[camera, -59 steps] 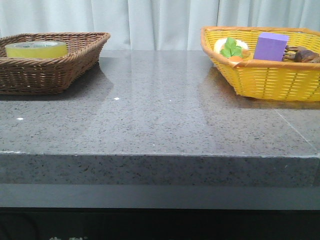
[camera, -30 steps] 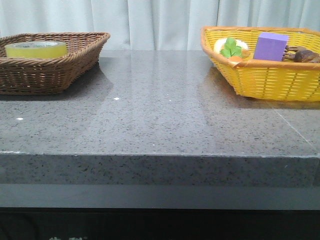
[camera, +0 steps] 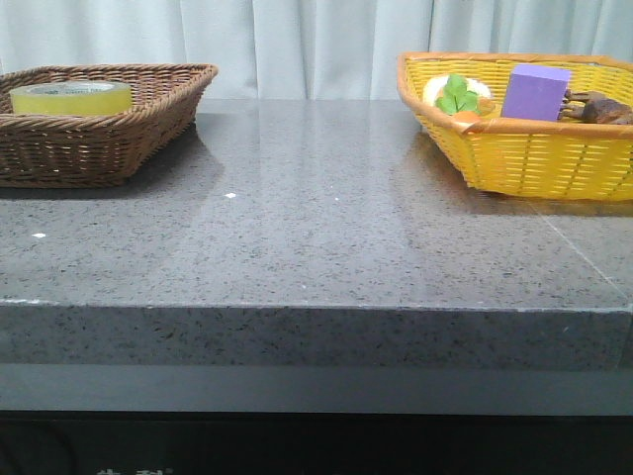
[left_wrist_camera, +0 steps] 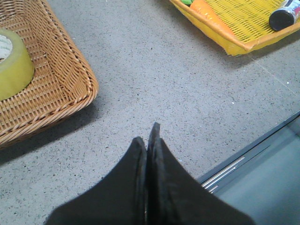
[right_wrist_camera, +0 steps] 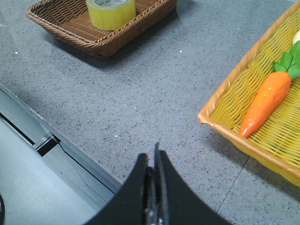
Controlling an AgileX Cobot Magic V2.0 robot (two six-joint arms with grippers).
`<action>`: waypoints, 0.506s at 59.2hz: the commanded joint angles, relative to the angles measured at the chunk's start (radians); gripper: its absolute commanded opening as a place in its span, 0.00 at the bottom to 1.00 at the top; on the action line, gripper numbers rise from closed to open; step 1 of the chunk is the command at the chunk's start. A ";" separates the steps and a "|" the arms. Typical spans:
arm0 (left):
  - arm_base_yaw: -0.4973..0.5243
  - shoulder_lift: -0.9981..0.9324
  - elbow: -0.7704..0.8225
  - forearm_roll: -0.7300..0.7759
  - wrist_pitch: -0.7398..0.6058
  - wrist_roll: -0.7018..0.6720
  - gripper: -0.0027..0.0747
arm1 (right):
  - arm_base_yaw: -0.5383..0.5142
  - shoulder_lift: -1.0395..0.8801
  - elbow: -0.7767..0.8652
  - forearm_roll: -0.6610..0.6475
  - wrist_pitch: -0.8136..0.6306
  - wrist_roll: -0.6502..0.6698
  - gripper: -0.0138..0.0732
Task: Transfer tape with both arms
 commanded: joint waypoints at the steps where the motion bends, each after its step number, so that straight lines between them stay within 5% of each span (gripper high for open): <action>1: -0.008 -0.004 -0.026 -0.025 -0.074 -0.009 0.01 | 0.000 -0.002 -0.024 0.002 -0.067 -0.004 0.08; 30: 0.000 -0.037 0.001 0.029 -0.094 -0.009 0.01 | 0.000 -0.002 -0.024 0.002 -0.067 -0.004 0.08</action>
